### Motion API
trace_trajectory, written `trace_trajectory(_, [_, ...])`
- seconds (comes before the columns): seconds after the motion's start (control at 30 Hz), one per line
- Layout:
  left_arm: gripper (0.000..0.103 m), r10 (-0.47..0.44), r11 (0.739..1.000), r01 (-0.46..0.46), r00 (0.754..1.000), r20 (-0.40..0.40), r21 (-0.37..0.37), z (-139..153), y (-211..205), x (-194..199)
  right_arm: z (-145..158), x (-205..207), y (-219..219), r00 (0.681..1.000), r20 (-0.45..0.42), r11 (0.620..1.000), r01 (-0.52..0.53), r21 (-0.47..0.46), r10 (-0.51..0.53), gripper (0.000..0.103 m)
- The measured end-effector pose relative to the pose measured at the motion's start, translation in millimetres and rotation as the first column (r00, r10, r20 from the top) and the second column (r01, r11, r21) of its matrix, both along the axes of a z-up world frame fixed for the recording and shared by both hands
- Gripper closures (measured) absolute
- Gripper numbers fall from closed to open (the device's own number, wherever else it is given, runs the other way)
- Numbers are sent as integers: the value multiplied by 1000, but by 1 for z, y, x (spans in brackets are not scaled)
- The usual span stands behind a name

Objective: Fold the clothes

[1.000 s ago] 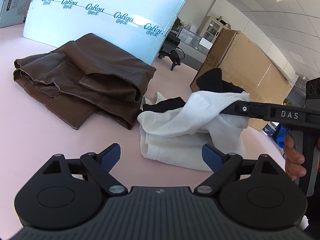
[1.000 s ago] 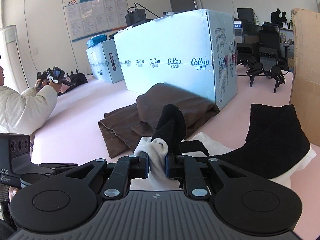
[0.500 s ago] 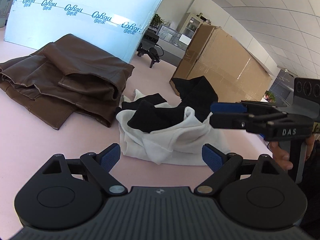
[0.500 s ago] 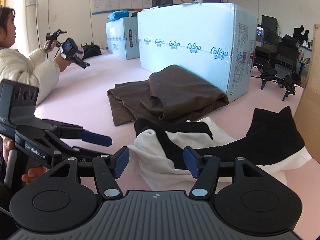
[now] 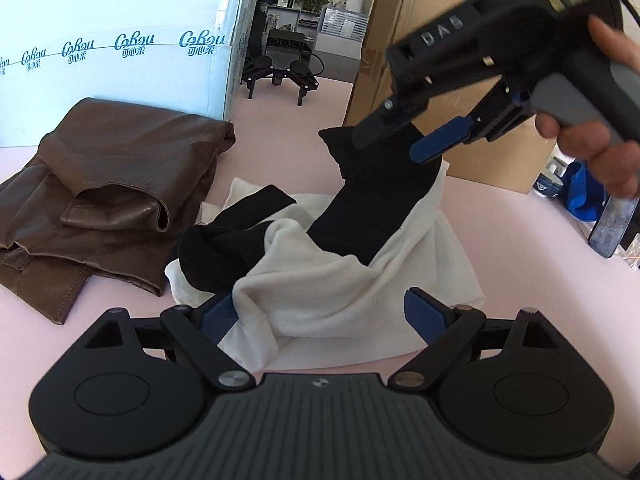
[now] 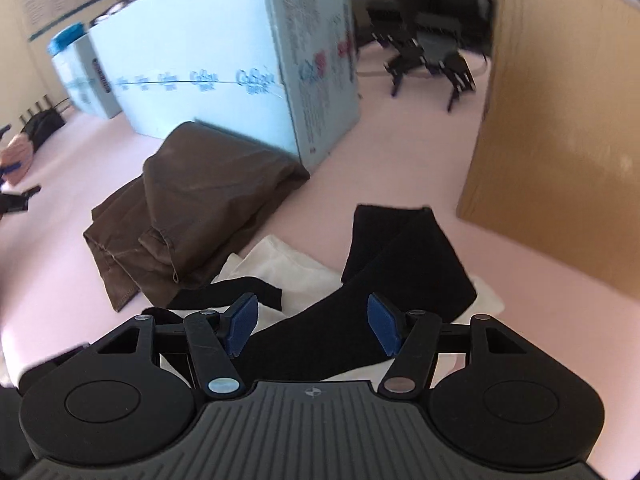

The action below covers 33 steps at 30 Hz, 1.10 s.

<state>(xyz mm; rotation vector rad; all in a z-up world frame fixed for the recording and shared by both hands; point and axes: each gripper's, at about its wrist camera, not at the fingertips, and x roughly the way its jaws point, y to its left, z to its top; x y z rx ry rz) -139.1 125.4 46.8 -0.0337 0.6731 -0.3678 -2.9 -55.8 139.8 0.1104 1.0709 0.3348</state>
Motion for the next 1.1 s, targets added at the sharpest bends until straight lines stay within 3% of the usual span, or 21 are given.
trace_trajectory(0.13, [15, -15, 998, 13, 1000, 25, 57, -8, -6, -6, 12, 15, 37, 990, 141, 962, 8, -274, 32, 43])
trace_trajectory(0.23, [15, -13, 999, 12, 1000, 18, 46, -8, -2, -7, 3, 41, 42, 993, -6, 950, 113, -292, -119, 44])
trace_trajectory(0.33, [15, -2, 1000, 1, 1000, 10, 30, -7, 2, -9, -15, 58, 52, 967, -28, 888, 220, -405, -252, 45])
trace_trajectory(0.53, [15, -14, 1000, 14, 1000, 6, -10, -7, 9, -18, -29, 68, 46, 880, 44, 772, 438, -460, -474, 58])
trace_trajectory(0.67, [15, -29, 999, 29, 1000, 0, -41, -9, 13, -22, -30, 74, 49, 821, 137, 686, 543, -485, -554, 58])
trace_trajectory(0.8, [15, -42, 997, 41, 999, -4, -67, -11, 17, -25, -31, 84, 45, 788, 146, 642, 580, -500, -598, 65])
trace_trajectory(0.97, [15, -45, 990, 38, 998, -49, -135, -14, 28, -22, -33, 81, 41, 791, 102, 646, 561, -518, -604, 90])
trace_trajectory(1.0, [15, -45, 988, 37, 998, -54, -148, -14, 31, -22, -30, 79, 41, 795, 103, 652, 557, -514, -598, 90])
trace_trajectory(1.1, [15, -16, 975, -1, 997, -76, -222, -15, 46, -20, -7, 59, 55, 854, 145, 708, 499, -500, -499, 91])
